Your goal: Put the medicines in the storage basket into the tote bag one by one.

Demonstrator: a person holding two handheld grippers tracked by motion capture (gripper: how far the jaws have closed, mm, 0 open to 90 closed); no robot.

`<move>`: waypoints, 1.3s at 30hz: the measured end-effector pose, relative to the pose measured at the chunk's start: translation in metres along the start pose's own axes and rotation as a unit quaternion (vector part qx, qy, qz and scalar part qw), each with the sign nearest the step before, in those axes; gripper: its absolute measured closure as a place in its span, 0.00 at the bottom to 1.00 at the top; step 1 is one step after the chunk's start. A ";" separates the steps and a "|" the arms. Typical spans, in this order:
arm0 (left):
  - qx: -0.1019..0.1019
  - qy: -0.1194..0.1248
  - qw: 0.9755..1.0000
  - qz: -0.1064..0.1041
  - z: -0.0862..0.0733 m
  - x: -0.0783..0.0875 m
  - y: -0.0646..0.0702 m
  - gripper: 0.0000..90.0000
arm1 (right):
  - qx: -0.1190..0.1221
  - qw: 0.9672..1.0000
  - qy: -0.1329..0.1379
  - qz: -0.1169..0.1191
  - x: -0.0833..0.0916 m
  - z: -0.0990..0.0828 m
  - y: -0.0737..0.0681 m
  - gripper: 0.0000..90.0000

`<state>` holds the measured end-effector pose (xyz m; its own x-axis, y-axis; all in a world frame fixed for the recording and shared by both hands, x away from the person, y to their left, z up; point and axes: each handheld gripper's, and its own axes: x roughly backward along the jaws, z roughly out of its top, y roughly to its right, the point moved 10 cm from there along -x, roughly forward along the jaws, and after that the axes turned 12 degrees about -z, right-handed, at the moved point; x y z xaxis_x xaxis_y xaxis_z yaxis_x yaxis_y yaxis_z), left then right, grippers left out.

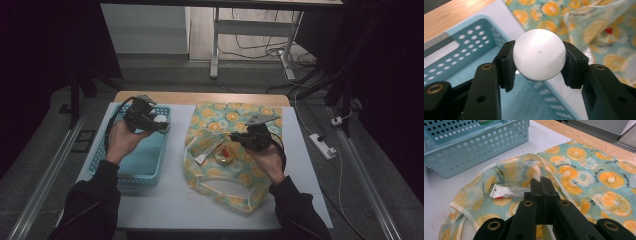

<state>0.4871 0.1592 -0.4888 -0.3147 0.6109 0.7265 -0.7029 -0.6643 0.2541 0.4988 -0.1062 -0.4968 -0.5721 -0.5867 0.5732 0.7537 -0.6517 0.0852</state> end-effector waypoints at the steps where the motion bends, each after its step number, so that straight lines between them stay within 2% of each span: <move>1: -0.004 -0.001 1.000 -0.004 0.001 -0.001 0.004 0.56 | 0.000 1.000 0.001 0.001 0.000 0.001 0.000 1.00; 10: -0.039 0.000 0.999 -0.033 0.008 -0.012 0.039 0.56 | -0.001 1.000 0.001 0.000 0.001 0.000 0.000 1.00; 20: -0.066 -0.009 0.996 -0.057 0.012 -0.037 0.067 0.56 | 0.000 1.000 0.001 -0.001 0.000 0.000 0.000 1.00; 31: -0.099 -0.024 0.991 -0.085 0.022 -0.063 0.098 0.56 | 0.000 1.000 0.003 -0.001 0.000 0.001 0.001 1.00; 39: -0.113 -0.029 0.988 -0.100 0.033 -0.083 0.115 0.56 | -0.004 1.000 0.004 -0.002 0.001 0.001 0.002 1.00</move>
<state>0.4533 0.0180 -0.4989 -0.1233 0.6902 0.7131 -0.8739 -0.4160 0.2515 0.5005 -0.1075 -0.4951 -0.5780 -0.5874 0.5664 0.7487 -0.6578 0.0819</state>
